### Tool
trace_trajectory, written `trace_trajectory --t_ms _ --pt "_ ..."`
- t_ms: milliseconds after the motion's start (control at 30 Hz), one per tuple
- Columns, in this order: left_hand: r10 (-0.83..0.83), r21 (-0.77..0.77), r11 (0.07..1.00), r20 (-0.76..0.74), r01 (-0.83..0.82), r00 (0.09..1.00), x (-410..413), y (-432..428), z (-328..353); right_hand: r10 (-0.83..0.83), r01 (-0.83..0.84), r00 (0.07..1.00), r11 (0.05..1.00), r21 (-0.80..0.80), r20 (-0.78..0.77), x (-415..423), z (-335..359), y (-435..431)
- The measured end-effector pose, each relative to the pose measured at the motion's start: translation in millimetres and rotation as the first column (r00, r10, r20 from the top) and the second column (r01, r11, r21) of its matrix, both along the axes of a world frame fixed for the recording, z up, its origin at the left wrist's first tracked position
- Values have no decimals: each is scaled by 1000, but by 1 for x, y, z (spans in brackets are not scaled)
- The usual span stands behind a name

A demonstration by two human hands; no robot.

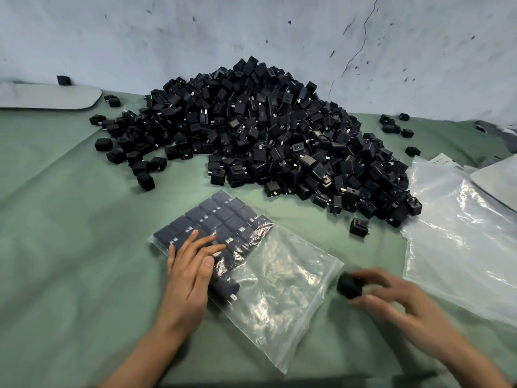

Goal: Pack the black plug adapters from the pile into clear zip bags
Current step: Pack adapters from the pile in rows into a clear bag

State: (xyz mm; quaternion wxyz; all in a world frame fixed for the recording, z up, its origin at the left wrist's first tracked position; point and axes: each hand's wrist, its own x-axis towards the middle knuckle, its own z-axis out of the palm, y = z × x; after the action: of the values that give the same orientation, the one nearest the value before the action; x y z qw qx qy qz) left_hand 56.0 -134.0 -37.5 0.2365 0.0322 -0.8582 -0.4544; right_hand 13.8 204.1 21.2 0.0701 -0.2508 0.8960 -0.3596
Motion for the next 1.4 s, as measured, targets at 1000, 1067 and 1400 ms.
trace_trajectory --t_ms 1000,1067,1400 --pt "-68 -496 864 60 89 996 0 6 -4 354 -341 934 919 198 -35 4 -60 -111" --pt "-82 -527 841 100 122 992 1 7 -3 361 -339 931 912 230 -59 2 -59 -117" --pt "-128 -685 695 178 216 976 5 9 2 410 -369 906 888 276 -109 5 -56 -112"
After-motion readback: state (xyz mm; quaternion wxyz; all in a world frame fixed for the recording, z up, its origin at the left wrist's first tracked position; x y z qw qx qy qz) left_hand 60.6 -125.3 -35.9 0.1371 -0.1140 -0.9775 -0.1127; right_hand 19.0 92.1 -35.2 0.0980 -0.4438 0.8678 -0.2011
